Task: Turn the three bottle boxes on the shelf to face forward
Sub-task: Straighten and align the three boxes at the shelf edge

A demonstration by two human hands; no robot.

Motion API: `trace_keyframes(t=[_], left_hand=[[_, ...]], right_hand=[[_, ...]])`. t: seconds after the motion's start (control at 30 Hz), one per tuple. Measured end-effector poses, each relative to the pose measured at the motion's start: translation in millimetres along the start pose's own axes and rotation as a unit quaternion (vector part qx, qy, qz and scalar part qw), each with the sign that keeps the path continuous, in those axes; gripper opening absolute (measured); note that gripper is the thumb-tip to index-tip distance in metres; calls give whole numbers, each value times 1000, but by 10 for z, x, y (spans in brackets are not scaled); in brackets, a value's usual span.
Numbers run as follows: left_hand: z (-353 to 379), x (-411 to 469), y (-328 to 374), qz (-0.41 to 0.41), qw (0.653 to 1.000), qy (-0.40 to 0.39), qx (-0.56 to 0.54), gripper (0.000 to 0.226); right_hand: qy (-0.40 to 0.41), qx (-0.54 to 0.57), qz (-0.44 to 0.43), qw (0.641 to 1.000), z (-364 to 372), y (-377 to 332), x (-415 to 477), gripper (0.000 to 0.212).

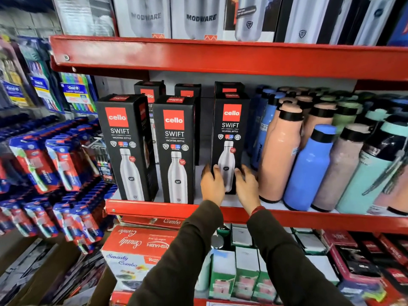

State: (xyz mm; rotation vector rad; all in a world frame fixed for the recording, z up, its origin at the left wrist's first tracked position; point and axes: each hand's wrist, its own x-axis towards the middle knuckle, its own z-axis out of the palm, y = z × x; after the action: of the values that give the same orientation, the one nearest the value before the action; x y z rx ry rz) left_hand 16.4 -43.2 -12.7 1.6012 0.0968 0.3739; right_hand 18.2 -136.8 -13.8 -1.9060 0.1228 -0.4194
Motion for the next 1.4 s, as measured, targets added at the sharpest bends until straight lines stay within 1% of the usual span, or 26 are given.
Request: trace_keyframes(t=[0.23,0.4,0.53,0.87,1.27,1.4], left_hand=[[-52,-18,22,-3,1000,29,9,38],[-87,-102,18,10,999,37,16,32],[-136,-185,-2,2,999,42,12,34],[-238,-437,-63,18,999,47,20,38],[-278,-628,-30,21,999,39,14,38],[-274,-638,-25,16,999,44,16,40]], right_hand=[[15,11,-16,1000,-35,8,-51,39],[24,21,-24,999,-67,18,-152,38],[25,30,-32,999,-113,5,-284,36],[21,29,-48,998,-188,51,-527,33],[31,-11,-41,999,-258,84,-666,35],[20,-25,-48,998,-245,115,-673,34]])
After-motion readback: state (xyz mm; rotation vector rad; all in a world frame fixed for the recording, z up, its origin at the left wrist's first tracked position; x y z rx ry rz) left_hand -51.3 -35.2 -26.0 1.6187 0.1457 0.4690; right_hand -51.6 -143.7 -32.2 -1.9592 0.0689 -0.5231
